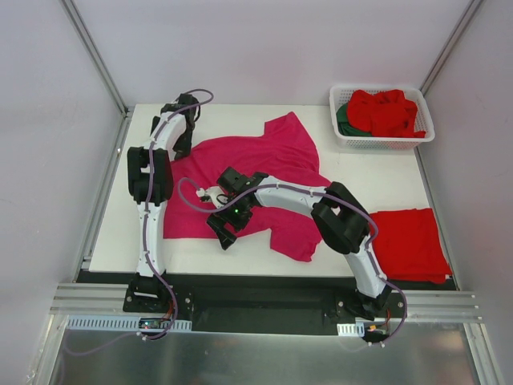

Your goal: Fold and stack the t-shirts

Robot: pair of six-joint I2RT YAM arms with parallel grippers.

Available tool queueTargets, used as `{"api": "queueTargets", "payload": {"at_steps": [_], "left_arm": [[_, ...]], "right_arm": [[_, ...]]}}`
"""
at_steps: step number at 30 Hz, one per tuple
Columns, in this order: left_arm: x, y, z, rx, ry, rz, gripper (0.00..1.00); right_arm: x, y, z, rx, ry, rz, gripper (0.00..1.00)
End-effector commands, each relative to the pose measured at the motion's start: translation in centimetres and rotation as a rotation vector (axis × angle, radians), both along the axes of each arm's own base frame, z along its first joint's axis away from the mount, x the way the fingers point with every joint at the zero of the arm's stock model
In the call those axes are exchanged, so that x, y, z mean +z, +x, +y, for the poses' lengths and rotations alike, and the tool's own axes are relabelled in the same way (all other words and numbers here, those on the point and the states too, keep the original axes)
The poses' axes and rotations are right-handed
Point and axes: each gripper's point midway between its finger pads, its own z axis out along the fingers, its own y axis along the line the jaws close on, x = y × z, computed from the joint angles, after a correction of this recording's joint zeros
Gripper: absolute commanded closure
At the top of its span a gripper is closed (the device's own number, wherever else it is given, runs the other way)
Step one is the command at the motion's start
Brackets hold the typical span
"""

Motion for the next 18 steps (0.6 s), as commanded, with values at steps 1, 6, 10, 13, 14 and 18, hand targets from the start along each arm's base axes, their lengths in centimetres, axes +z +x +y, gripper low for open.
{"api": "queueTargets", "payload": {"at_steps": [1,6,10,13,14,18], "left_arm": [[3.0,-0.9,-0.4,-0.003,0.001,-0.026,0.01],[2.6,-1.3,-0.8,-0.006,-0.007,-0.014,0.01],[2.0,-1.4,-1.0,-0.012,-0.009,0.004,0.01],[1.4,-1.4,-1.1,-0.012,-0.008,0.014,0.01],[1.3,-1.3,-1.1,-0.011,-0.005,0.015,0.01],[0.8,-1.0,-0.6,-0.009,0.031,0.024,0.01]], "right_arm": [[-4.2,-2.6,-3.7,0.016,-0.195,0.109,0.04],[-4.3,-2.5,-3.8,0.018,-0.2,0.113,0.04],[-4.2,-2.6,-3.6,0.02,-0.198,0.113,0.04],[-4.2,-2.5,-3.7,0.02,-0.198,0.114,0.04],[-4.2,-2.6,-3.7,0.022,-0.199,0.114,0.04],[-4.2,-2.6,-3.9,0.02,-0.205,0.114,0.04]]}}
